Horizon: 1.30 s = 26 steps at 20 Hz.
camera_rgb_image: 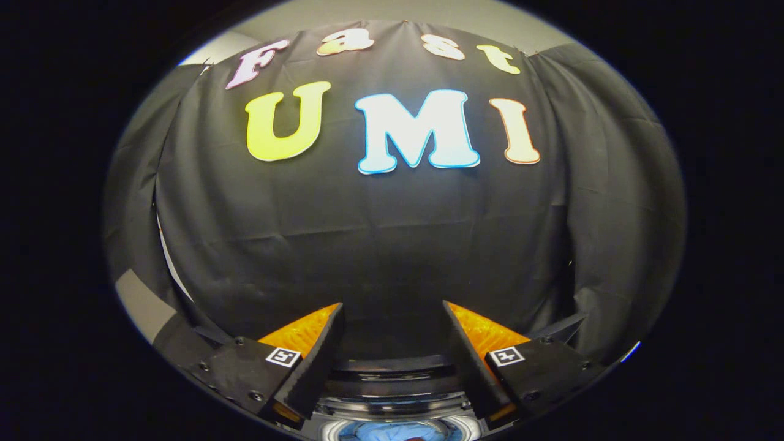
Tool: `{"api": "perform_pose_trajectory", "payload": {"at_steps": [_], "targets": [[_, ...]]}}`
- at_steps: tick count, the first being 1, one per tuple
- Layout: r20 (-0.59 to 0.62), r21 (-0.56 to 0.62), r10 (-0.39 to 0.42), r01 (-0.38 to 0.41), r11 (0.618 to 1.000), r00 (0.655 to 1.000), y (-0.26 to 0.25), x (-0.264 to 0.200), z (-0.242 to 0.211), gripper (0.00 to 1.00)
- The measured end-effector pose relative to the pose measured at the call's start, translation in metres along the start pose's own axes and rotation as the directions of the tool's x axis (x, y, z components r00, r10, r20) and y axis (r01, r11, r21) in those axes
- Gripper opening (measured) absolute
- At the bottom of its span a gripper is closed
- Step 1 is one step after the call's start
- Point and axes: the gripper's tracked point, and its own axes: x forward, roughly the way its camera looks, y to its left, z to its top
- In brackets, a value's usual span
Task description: Put the clothes into the washing machine and then close the washing machine lid.
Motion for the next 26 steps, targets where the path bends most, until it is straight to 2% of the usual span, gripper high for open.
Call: {"api": "perform_pose_trajectory", "payload": {"at_steps": [13, 26], "targets": [[0.041, -0.001, 0.012, -0.012, 1.0, 0.999, -0.002, -0.05, -0.018, 0.97], [0.046, -0.008, 0.009, -0.009, 1.0, 0.999, -0.002, -0.106, -0.055, 0.97]]}}
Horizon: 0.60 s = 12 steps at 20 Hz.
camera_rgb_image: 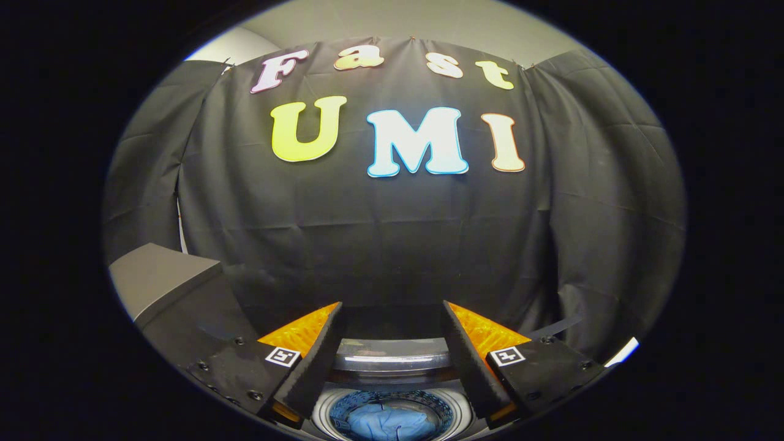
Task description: Put the clothes into the washing machine and then close the washing machine lid.
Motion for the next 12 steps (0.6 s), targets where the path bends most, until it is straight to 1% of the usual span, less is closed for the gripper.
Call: {"api": "perform_pose_trajectory", "payload": {"at_steps": [6, 9, 12], "targets": [[-0.032, 0.002, 0.006, -0.006, 1.0, 0.999, 0.0, -0.024, -0.024, 0.96], [-0.091, -0.018, -0.004, 0.003, 1.0, 0.996, -0.004, -0.038, -0.055, 0.97], [-0.122, -0.003, 0.0, -0.001, 1.0, 0.993, -0.004, -0.055, -0.078, 0.97]]}}
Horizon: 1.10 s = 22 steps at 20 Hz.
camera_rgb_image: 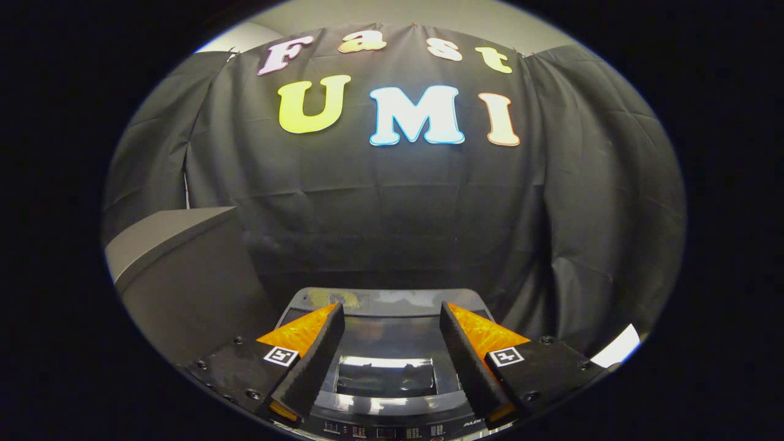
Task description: Put the clothes into the washing machine and then close the washing machine lid.
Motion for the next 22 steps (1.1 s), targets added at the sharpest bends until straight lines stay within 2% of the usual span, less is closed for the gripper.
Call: {"api": "perform_pose_trajectory", "payload": {"at_steps": [7, 22], "targets": [[-0.02, 0.021, 0.009, -0.009, 1.0, 1.0, 0.006, -0.026, -0.024, 0.97], [0.144, 0.011, 0.058, -0.06, 0.998, 0.988, 0.044, -0.128, 0.032, 0.97]]}}
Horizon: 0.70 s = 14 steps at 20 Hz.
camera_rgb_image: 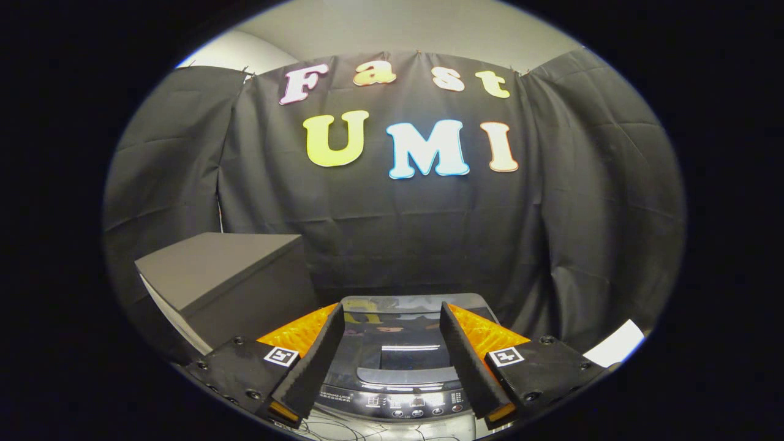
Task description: Put the clothes into the washing machine and then close the washing machine lid.
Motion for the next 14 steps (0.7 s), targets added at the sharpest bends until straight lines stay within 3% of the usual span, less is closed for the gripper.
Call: {"api": "perform_pose_trajectory", "payload": {"at_steps": [14], "targets": [[0.112, -0.023, 0.014, -0.012, 1.0, 0.994, 0.023, -0.094, 0.019, 0.97]]}}
